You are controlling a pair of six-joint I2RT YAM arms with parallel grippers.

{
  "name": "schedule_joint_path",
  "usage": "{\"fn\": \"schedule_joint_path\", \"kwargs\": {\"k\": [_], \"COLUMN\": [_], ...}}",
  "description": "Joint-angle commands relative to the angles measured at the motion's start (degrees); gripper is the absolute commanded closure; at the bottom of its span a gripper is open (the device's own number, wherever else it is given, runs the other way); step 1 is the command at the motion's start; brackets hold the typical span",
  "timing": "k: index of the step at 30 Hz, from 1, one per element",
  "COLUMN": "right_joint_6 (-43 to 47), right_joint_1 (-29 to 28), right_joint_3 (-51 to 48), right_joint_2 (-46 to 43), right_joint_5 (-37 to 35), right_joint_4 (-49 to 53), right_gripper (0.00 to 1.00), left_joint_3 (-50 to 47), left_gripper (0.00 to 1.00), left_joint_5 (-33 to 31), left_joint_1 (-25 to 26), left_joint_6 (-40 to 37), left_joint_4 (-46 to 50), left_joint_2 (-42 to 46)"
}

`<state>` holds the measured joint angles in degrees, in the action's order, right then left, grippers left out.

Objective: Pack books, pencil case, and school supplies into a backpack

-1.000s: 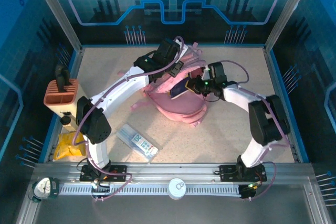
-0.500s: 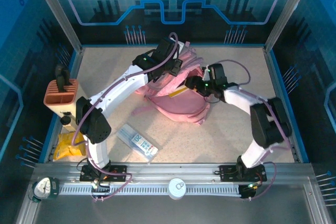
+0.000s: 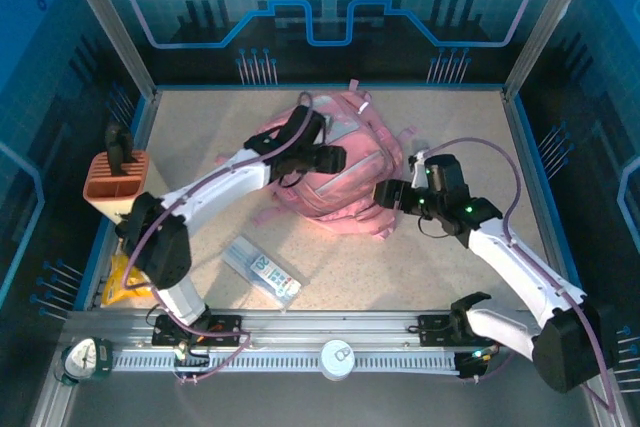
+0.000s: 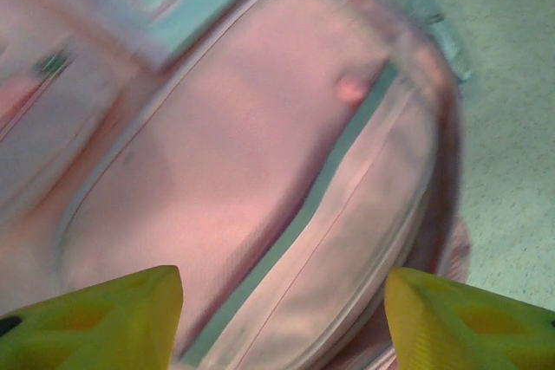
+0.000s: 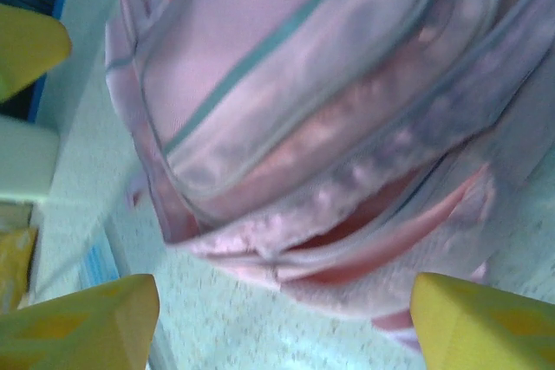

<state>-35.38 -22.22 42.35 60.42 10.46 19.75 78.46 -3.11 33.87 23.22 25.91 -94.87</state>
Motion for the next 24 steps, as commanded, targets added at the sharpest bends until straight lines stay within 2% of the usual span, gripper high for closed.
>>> {"fn": "schedule_joint_path", "kwargs": {"k": [1,4,7,10,14,21,24], "right_joint_6": [1.5,-0.6,-4.4,-6.3,-7.0,-6.6,-5.9], "right_joint_1": [-4.6,-8.9,-12.8,-15.7,-17.4,-16.5,-14.9], "right_joint_3": [-0.8,-1.2,-2.2,-1.1,-0.5,0.0,0.8], "right_joint_2": [1.5,4.5,8.0,12.1,14.2,16.3,18.1], "right_joint_5": [-0.4,-0.9,-0.7,-1.7,-3.3,-5.6,-6.1], "right_joint_4": [3.4,0.3,-5.8,-8.6,-10.5,-11.3,-11.7], "right_gripper": [0.22,0.22,0.22,0.23,0.23,0.23,0.23], "left_joint_3": [-10.0,-20.1,-26.2,-28.3,-28.2,-25.6,-24.4], "left_gripper": [0.34,0.31,0.30,0.30,0.32,0.49,0.65], "left_joint_5": [0.4,3.6,4.4,8.0,10.6,12.6,14.1], "left_joint_1": [-5.5,-11.7,-16.8,-21.6,-24.8,-25.2,-25.2], "left_joint_6": [10.8,18.9,24.0,27.2,29.5,31.2,31.3], "left_joint_4": [-6.3,-11.2,-14.6,-18.6,-22.8,-29.6,-31.8], "left_joint_2": [9.3,13.1,13.0,9.4,3.8,-4.8,-7.6]}}
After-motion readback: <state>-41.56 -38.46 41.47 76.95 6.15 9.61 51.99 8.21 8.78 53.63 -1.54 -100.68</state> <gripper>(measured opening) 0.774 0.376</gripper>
